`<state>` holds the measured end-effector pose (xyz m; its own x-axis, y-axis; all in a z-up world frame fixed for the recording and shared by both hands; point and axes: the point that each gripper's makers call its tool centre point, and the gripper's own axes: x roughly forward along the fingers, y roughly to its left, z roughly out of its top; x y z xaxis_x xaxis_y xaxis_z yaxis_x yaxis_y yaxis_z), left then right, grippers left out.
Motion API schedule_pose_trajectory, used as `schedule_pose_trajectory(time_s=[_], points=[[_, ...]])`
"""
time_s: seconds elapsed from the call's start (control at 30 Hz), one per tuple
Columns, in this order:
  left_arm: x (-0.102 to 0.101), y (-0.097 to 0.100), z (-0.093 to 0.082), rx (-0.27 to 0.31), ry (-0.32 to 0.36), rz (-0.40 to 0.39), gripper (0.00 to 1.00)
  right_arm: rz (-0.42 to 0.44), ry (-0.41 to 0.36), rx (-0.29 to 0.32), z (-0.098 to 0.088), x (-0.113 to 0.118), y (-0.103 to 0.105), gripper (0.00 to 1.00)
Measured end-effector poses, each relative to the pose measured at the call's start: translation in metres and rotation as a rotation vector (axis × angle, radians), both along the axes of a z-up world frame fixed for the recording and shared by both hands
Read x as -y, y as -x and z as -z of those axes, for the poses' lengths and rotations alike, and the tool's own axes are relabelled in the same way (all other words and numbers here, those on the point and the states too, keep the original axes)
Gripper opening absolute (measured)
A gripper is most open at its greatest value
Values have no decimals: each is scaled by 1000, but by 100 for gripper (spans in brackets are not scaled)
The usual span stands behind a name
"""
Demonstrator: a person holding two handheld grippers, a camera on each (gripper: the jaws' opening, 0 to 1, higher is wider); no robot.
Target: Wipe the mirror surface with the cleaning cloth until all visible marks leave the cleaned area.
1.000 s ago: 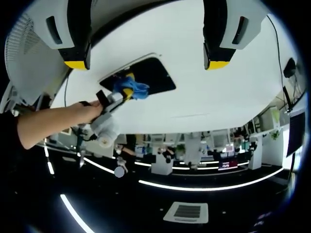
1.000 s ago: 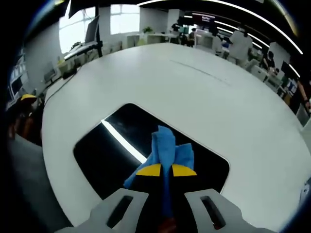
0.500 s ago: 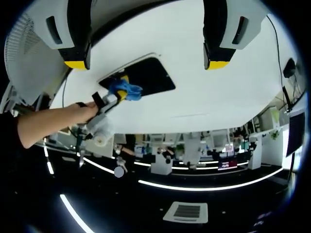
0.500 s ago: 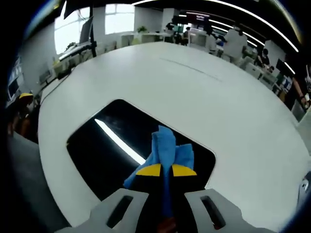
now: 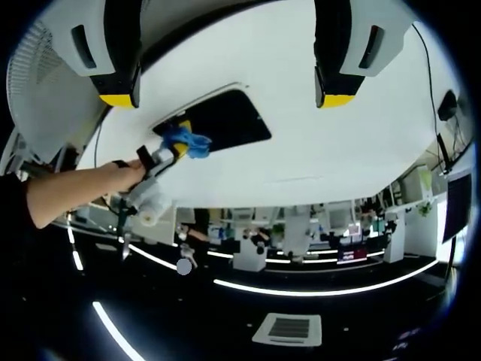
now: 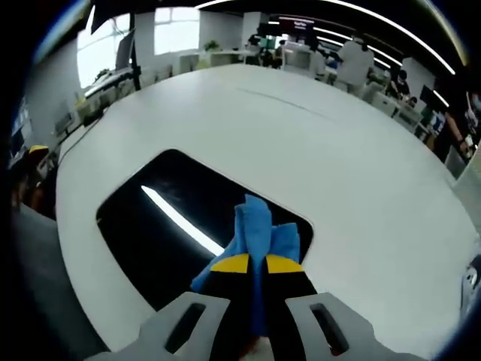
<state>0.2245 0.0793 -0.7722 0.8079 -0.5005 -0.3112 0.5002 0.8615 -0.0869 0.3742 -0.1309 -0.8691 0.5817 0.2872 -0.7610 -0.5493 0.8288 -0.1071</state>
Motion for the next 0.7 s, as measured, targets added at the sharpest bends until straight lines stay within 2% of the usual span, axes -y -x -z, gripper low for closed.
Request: schedule_pose_trajectory(time_s=[0.7], points=[[0, 1, 1, -10, -5, 3, 96, 58, 6, -14, -1, 22, 7, 0]])
